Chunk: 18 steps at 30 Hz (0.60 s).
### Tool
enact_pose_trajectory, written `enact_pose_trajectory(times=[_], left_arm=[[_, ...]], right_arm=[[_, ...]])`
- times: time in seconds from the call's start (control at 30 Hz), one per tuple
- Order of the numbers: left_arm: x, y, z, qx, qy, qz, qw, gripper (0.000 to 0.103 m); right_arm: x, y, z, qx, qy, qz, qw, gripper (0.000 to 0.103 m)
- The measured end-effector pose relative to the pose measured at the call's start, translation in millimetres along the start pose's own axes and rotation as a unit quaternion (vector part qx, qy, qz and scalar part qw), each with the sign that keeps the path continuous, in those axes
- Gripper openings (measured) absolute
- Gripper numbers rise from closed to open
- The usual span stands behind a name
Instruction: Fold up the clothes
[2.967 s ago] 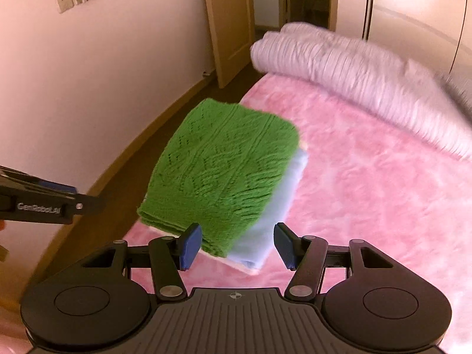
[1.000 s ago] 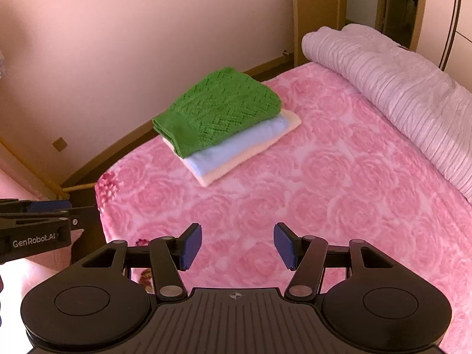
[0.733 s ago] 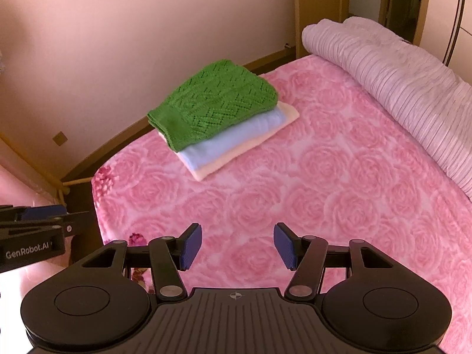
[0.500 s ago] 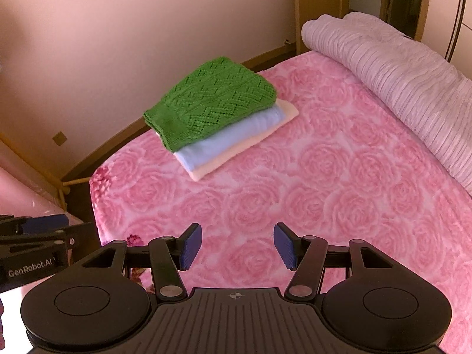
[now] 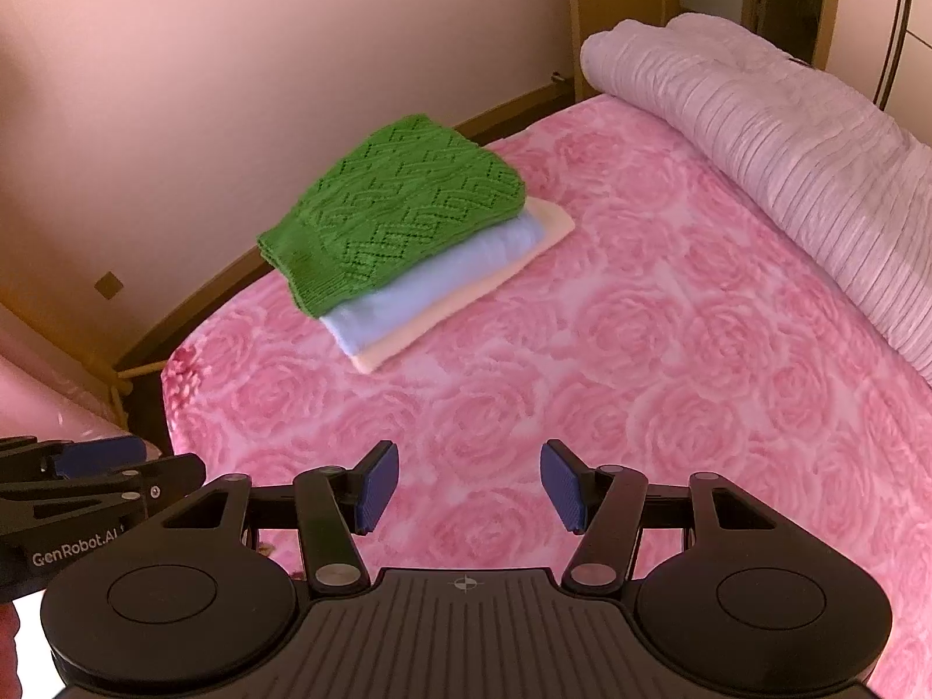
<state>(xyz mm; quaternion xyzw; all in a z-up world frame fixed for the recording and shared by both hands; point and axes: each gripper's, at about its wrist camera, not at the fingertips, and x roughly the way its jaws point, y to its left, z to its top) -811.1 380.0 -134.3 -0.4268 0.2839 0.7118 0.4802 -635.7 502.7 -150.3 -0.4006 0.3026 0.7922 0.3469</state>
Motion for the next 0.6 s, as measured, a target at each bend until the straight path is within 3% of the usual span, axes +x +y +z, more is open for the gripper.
enact_pose_trajectory(times=[0.3,0.6], left_arm=[[10,-4,14,-0.001,-0.002,0.008,1.0,0.04],[4,-3,21,0.007,-0.047,0.028,0.9985,0.04]], right_arm=[[8,-6,15,0.001,-0.001,0.004,1.0,0.058],[6,-4,19,0.001,-0.006,0.005,1.0,0.058]])
